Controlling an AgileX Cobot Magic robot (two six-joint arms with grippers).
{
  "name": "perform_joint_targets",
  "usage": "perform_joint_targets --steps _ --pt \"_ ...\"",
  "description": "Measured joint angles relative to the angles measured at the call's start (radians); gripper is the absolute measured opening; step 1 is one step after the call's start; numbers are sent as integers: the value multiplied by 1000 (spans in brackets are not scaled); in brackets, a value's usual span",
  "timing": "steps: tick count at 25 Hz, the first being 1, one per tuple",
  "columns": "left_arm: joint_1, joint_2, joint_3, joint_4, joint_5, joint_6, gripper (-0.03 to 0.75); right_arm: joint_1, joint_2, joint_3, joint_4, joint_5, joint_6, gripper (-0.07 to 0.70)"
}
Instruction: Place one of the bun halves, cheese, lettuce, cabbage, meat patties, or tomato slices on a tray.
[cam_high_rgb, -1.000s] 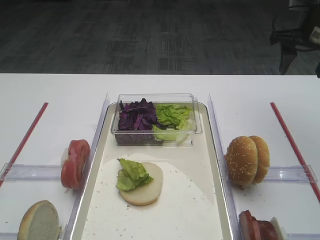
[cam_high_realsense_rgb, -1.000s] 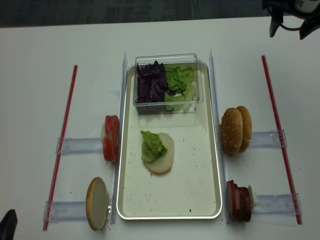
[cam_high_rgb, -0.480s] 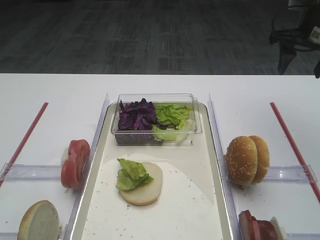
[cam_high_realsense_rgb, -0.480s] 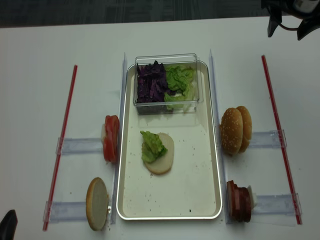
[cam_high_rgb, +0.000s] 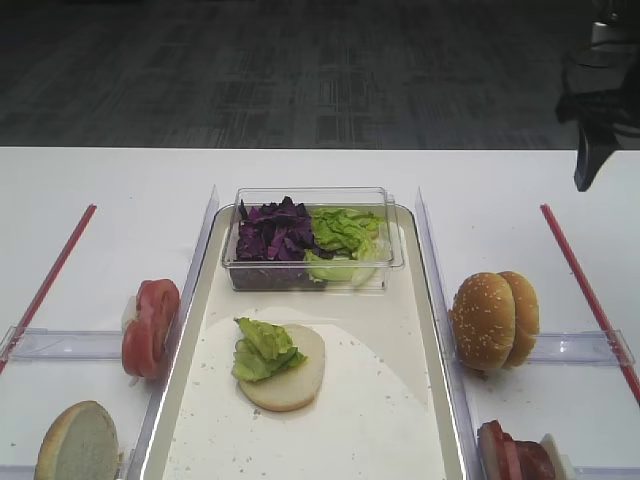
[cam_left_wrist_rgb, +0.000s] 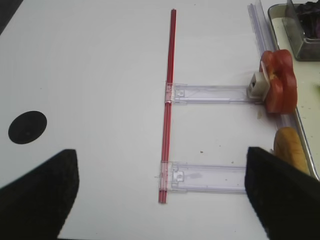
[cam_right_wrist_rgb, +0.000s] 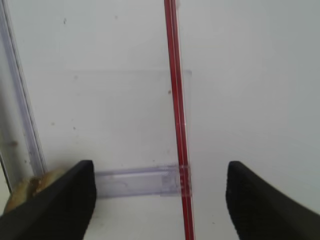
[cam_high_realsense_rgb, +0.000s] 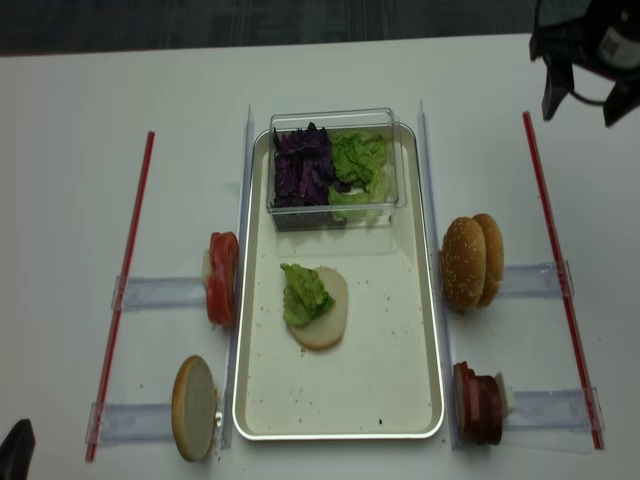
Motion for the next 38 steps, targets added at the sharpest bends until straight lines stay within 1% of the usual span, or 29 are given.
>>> perform_joint_targets --steps 1,4,7,12,17,20,24,30,38 --pt "0 0 0 0 0 0 618 0 -27 40 0 0 0 561" --pt "0 0 0 0 0 0 618 0 -120 152 0 -26 0 561" --pt "0 0 0 0 0 0 618 0 -225 272 0 -64 -17 561" --pt "0 0 0 0 0 0 618 0 -438 505 0 -133 -44 561" --pt "0 0 0 0 0 0 618 0 -661 704 0 -177 -48 561" --pt "0 0 0 0 0 0 618 0 -778 785 -8 -177 -49 561" --pt "0 0 0 0 0 0 618 0 -924 866 -14 -171 -49 561" --pt "0 0 0 0 0 0 618 0 -1130 951 -15 -137 -49 561" --pt "0 0 0 0 0 0 618 0 -1349 1032 -48 -114 -49 561"
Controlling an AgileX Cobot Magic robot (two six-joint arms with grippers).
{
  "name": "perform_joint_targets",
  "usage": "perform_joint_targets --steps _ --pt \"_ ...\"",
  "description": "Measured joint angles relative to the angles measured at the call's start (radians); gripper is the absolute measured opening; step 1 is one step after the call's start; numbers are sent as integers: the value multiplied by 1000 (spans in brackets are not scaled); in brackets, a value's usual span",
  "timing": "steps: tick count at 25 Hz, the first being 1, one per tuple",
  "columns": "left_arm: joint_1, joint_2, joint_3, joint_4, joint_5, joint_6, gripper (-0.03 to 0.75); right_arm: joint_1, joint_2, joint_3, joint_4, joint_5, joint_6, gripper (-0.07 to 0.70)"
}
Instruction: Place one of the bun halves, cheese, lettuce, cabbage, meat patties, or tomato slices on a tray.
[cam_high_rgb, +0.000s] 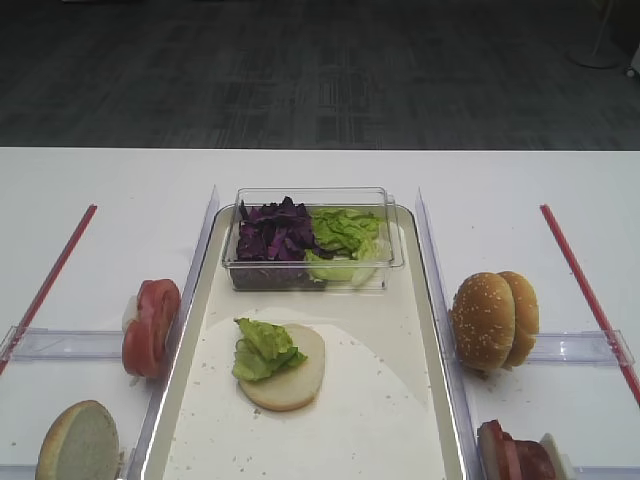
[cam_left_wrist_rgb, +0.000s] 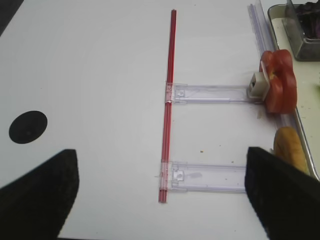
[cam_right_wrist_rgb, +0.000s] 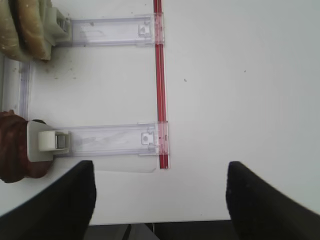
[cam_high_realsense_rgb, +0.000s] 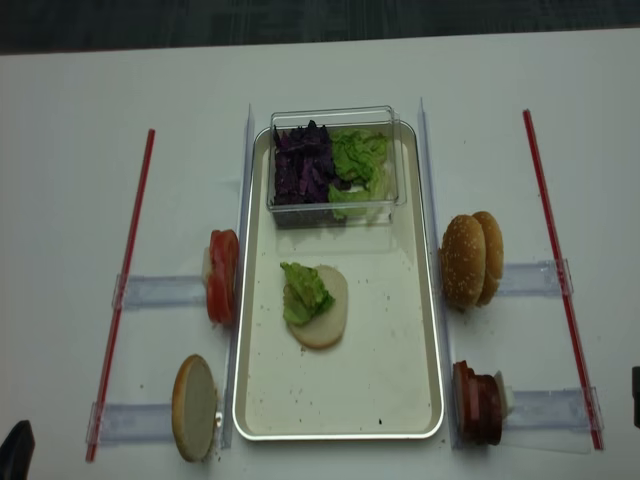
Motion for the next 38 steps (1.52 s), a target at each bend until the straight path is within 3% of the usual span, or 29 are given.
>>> perform_joint_targets --steps 26,38 --pt "0 0 0 0 0 0 618 0 -466 11 -4 3 2 561" --pt "0 0 0 0 0 0 618 -2 -486 11 -7 7 2 519"
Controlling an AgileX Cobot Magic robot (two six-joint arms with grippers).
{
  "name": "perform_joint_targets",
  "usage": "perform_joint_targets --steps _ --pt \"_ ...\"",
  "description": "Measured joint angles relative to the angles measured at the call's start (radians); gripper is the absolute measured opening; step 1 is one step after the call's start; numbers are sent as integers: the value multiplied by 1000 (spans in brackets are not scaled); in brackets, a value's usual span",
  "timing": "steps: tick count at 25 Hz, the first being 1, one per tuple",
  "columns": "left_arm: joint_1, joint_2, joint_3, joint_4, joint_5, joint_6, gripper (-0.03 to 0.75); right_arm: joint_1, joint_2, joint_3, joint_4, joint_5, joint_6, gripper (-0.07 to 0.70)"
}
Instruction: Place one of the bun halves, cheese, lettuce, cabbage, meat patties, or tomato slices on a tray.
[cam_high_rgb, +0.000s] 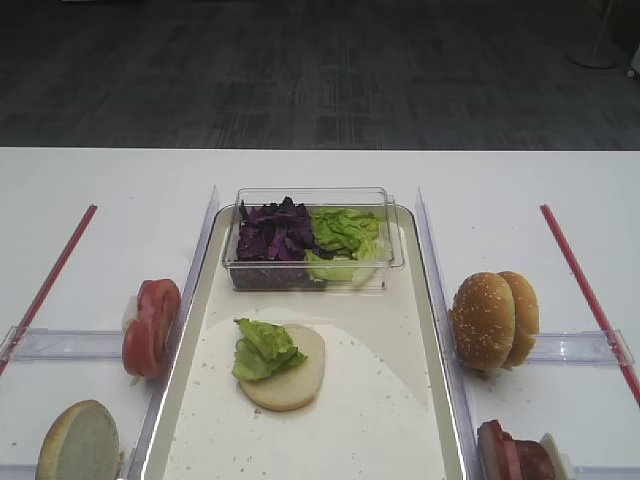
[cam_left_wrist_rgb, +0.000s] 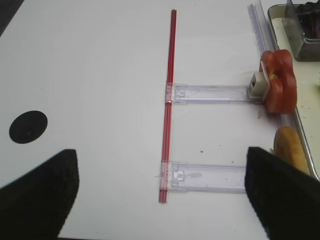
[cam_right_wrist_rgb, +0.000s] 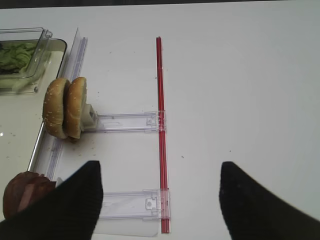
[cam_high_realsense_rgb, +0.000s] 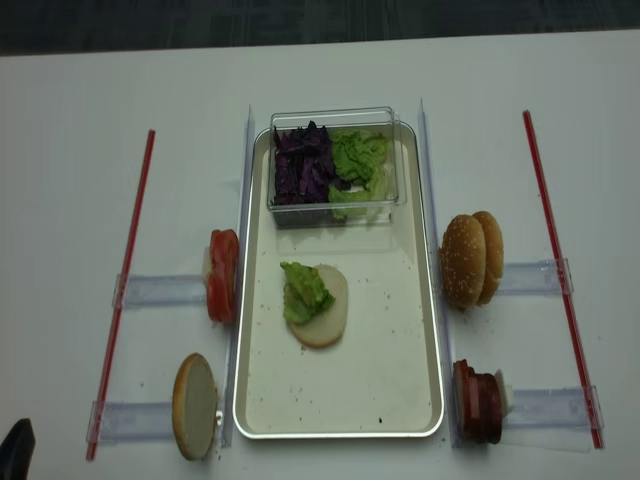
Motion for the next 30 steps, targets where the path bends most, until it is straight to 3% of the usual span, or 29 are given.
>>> perform_joint_targets --steps 30 --pt "0 0 0 0 0 0 618 0 0 0 -2 2 20 573"
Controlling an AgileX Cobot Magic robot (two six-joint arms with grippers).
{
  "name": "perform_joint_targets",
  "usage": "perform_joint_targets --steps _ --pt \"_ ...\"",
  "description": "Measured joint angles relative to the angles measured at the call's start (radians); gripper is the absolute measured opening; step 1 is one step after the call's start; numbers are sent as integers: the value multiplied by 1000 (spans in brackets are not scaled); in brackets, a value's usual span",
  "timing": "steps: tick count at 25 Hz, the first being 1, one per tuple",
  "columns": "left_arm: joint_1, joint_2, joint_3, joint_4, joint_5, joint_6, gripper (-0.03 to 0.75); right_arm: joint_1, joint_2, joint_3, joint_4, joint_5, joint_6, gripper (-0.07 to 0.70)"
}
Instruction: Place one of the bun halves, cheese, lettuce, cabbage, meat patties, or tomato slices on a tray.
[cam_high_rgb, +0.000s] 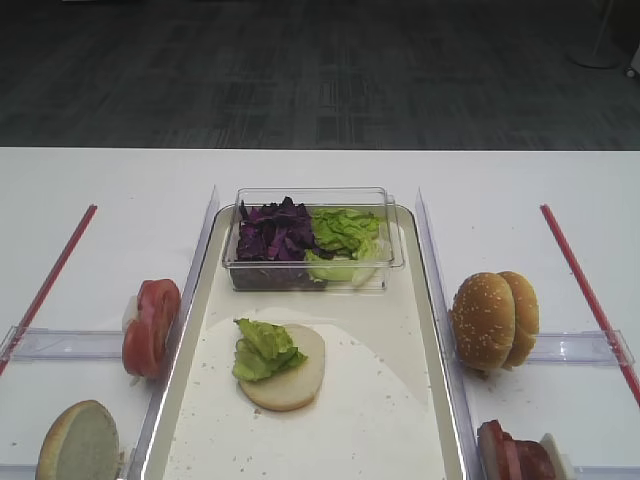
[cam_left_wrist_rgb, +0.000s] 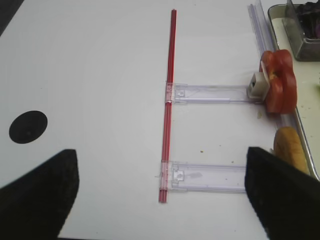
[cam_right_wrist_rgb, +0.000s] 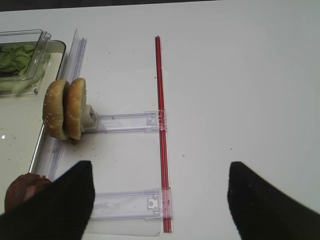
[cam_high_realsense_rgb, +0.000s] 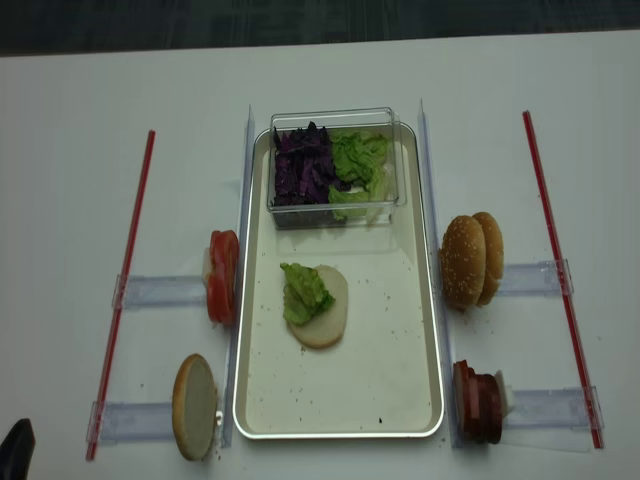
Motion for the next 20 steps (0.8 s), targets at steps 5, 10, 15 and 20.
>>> perform_joint_targets --steps 5,10,15,20 --pt "0 0 0 0 0 0 618 0 0 0 -2 0 1 572" --pt "0 0 0 0 0 0 618 0 0 0 -2 0 1 572" --pt "0 0 0 0 0 0 618 0 0 0 -2 0 1 572" --pt "0 0 0 0 0 0 618 0 0 0 -2 0 1 572"
